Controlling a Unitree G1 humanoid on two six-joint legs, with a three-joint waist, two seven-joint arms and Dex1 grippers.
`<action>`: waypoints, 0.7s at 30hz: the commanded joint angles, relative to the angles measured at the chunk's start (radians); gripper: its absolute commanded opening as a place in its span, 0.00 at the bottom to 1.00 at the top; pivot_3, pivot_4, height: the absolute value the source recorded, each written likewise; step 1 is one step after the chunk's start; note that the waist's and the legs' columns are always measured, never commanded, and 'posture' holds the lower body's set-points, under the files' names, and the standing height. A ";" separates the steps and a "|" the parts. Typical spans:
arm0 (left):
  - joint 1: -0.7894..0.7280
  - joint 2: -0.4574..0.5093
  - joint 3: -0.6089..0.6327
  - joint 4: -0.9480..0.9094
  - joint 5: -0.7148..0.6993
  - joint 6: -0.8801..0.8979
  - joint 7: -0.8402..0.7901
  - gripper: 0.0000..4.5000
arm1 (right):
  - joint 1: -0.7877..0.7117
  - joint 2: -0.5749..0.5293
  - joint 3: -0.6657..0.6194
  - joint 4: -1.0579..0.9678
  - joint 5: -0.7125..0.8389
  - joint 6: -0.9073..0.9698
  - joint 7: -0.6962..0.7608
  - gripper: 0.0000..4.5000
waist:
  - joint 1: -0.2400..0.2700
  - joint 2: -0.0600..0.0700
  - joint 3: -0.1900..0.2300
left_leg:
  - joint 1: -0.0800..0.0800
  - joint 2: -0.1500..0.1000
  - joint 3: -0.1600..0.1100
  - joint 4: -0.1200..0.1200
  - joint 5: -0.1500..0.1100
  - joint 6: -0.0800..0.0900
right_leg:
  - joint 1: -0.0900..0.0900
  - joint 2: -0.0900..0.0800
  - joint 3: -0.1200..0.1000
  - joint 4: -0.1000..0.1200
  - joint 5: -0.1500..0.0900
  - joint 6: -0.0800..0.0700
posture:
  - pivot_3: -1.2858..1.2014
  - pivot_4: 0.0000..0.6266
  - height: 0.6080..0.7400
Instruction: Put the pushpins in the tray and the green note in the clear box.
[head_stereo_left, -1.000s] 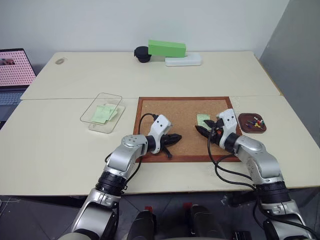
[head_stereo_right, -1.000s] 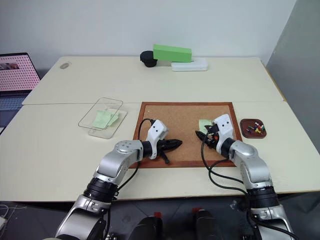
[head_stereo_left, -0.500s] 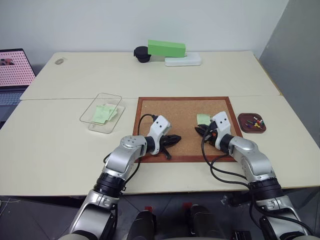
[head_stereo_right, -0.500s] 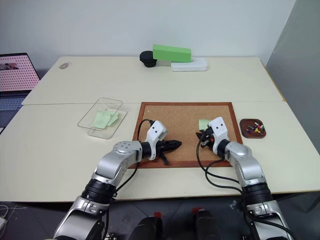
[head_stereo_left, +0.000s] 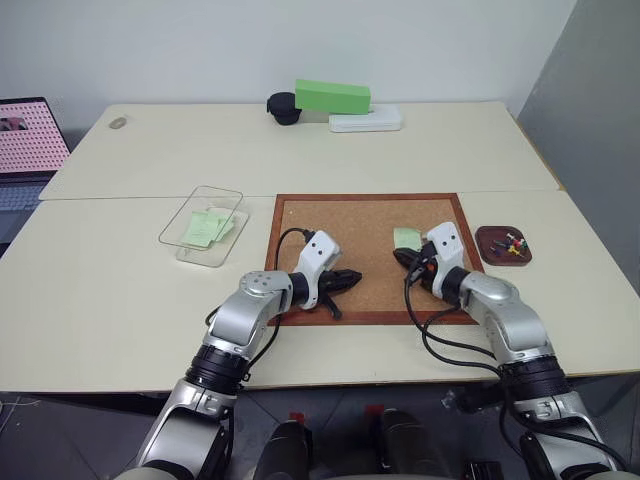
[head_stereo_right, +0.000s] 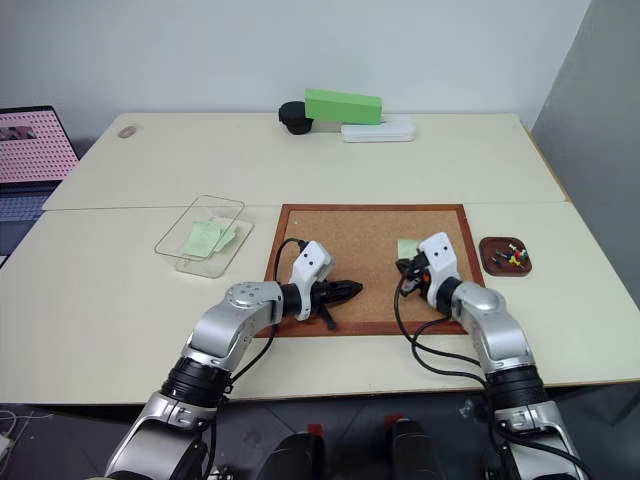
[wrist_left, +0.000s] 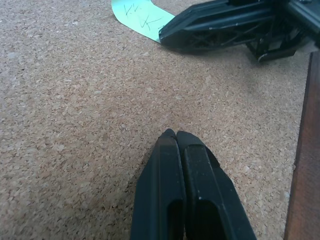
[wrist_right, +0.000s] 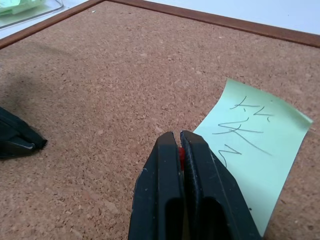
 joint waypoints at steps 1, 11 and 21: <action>0.024 0.006 -0.027 0.011 0.007 0.033 -0.001 0.00 | -0.046 -0.047 -0.029 -0.155 0.027 0.035 0.027 0.00 | 0.000 0.000 0.000 | 0.000 0.000 0.000 0.000 0.000 0.000 | 0.000 0.000 0.000 0.000 0.000 0.000 | 0.52 0.24 1.00; -0.012 -0.115 0.197 -0.030 -0.245 0.211 0.042 0.11 | -0.068 -0.220 0.080 -0.173 -0.149 -0.120 0.104 0.00 | 0.006 -0.002 0.001 | -0.001 -0.001 0.000 0.000 0.000 0.000 | 0.000 -0.002 0.000 0.000 0.000 0.000 | 0.52 0.24 1.00; -0.122 -0.294 0.656 0.060 -0.710 0.596 0.322 0.57 | 0.000 -0.275 0.112 -0.268 -0.222 -0.286 0.140 0.00 | 0.003 -0.003 0.002 | -0.002 -0.001 -0.001 0.001 0.000 0.000 | 0.000 -0.001 -0.001 0.000 0.000 0.001 | 0.52 0.24 1.00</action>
